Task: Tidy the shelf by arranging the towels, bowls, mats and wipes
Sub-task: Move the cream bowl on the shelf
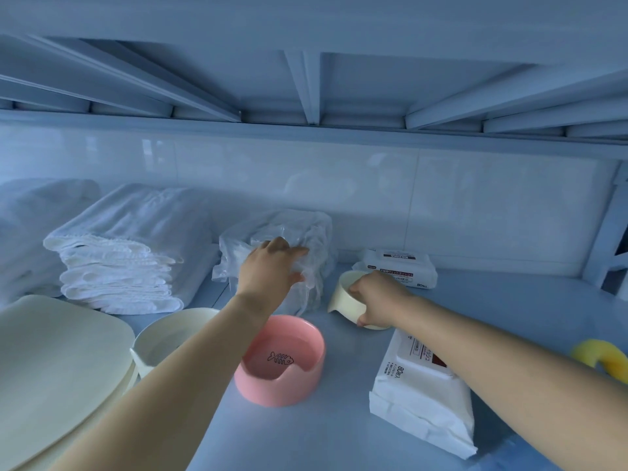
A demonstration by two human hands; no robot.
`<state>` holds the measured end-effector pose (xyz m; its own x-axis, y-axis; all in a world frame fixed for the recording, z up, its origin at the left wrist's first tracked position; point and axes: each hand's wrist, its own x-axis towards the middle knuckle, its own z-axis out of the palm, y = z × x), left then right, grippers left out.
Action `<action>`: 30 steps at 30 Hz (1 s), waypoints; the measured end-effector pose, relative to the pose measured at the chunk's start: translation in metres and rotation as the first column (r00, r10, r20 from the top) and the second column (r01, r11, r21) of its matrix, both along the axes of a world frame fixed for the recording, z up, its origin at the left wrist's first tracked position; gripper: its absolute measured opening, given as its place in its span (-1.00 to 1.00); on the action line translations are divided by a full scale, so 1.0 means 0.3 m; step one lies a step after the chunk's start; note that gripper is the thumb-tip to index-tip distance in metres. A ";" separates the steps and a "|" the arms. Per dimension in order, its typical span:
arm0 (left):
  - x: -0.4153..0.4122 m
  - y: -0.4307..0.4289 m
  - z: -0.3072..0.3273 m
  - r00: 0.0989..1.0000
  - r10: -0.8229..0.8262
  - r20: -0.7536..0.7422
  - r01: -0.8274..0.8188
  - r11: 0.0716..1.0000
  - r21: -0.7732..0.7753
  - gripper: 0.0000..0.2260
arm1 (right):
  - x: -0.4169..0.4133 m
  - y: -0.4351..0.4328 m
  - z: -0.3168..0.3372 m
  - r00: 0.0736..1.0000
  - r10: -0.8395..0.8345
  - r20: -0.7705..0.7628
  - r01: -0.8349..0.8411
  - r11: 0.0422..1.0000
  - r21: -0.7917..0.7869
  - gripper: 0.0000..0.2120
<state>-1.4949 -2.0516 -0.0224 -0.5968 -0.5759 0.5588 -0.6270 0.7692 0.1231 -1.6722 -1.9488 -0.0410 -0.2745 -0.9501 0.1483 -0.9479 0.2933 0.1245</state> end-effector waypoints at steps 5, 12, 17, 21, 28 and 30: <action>-0.072 0.009 -0.007 0.997 0.079 -0.001 -0.079 0.996 -0.048 -0.62 | -0.043 0.029 0.002 1.000 -0.011 0.016 0.011 1.000 0.011 -0.46; -0.081 0.002 -0.013 0.997 0.071 -0.024 -0.073 0.996 -0.057 -0.62 | -0.033 0.044 0.008 0.999 0.031 0.018 -0.030 0.999 -0.024 -0.64; -0.067 0.000 -0.023 0.997 0.077 -0.018 -0.079 0.992 -0.100 -0.61 | 0.017 0.025 -0.003 0.992 0.045 -0.116 -0.047 0.999 -0.019 -0.61; -0.063 0.002 -0.023 0.996 0.084 0.009 -0.082 0.988 -0.129 -0.58 | 0.032 0.009 -0.010 0.983 0.040 -0.181 -0.046 0.999 -0.025 -0.67; -0.028 0.041 -0.027 0.997 0.066 -0.041 -0.073 0.973 -0.217 -0.36 | 0.010 0.073 0.059 1.000 -0.002 0.022 0.007 0.973 -0.229 -0.72; -0.034 0.061 -0.014 0.992 0.121 -0.019 -0.122 0.969 -0.213 -0.31 | 0.001 0.092 0.076 0.985 -0.010 0.171 0.065 0.945 -0.320 -0.76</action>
<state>-1.5050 -2.0332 -0.0267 -0.5259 -0.5111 0.6799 -0.7173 0.6960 -0.0316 -1.6721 -1.9212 -0.0181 -0.3555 -0.8470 0.3954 -0.9346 0.3270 -0.1399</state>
